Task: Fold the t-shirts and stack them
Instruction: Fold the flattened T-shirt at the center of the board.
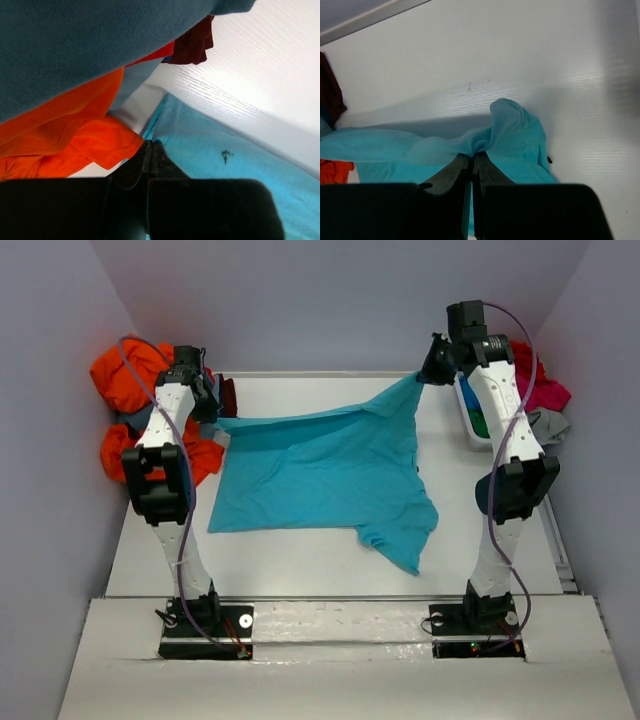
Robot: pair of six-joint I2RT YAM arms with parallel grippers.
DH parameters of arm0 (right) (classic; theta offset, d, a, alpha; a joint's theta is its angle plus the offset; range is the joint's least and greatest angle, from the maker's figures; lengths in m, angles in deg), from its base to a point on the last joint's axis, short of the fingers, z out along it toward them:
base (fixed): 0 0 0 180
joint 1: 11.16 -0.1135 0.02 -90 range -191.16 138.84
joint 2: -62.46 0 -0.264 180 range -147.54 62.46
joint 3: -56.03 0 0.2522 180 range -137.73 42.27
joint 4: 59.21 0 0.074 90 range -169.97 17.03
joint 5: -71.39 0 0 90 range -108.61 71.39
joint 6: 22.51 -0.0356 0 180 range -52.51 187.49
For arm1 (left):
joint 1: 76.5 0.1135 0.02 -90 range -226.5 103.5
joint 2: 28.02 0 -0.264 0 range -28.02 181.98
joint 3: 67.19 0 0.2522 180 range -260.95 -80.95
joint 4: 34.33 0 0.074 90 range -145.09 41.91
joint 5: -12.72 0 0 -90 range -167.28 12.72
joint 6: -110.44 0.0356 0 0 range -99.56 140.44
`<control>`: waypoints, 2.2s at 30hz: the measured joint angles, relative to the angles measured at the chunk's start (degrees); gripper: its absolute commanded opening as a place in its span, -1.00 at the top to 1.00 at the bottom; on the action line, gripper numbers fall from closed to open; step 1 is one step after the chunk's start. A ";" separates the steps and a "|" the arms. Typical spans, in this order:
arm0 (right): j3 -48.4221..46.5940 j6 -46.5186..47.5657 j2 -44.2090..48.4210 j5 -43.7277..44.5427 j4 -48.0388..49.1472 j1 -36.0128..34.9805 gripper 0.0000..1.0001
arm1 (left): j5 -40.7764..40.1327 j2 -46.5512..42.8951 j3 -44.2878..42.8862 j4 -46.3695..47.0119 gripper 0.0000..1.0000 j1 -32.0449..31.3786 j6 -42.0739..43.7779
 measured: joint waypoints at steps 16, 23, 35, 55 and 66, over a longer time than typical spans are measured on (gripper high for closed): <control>-1.73 -0.28 -15.32 -2.45 -1.07 0.00 0.86 | 2.01 0.11 -0.63 0.26 0.89 1.03 0.20; -1.60 -0.24 -15.45 -3.30 -1.62 0.00 0.86 | 4.33 0.57 -1.62 0.52 0.89 1.22 0.63; 12.57 -0.24 -7.98 -4.83 -3.67 0.02 0.86 | 6.62 -2.82 10.75 -0.35 0.89 1.22 0.61; 18.32 0.11 -0.09 -4.22 -6.73 0.02 0.86 | 7.93 -8.81 12.61 -2.01 0.89 2.86 0.61; 25.07 1.31 3.87 -4.59 -8.46 0.02 0.86 | 8.09 -9.55 14.93 -2.45 0.89 3.23 0.61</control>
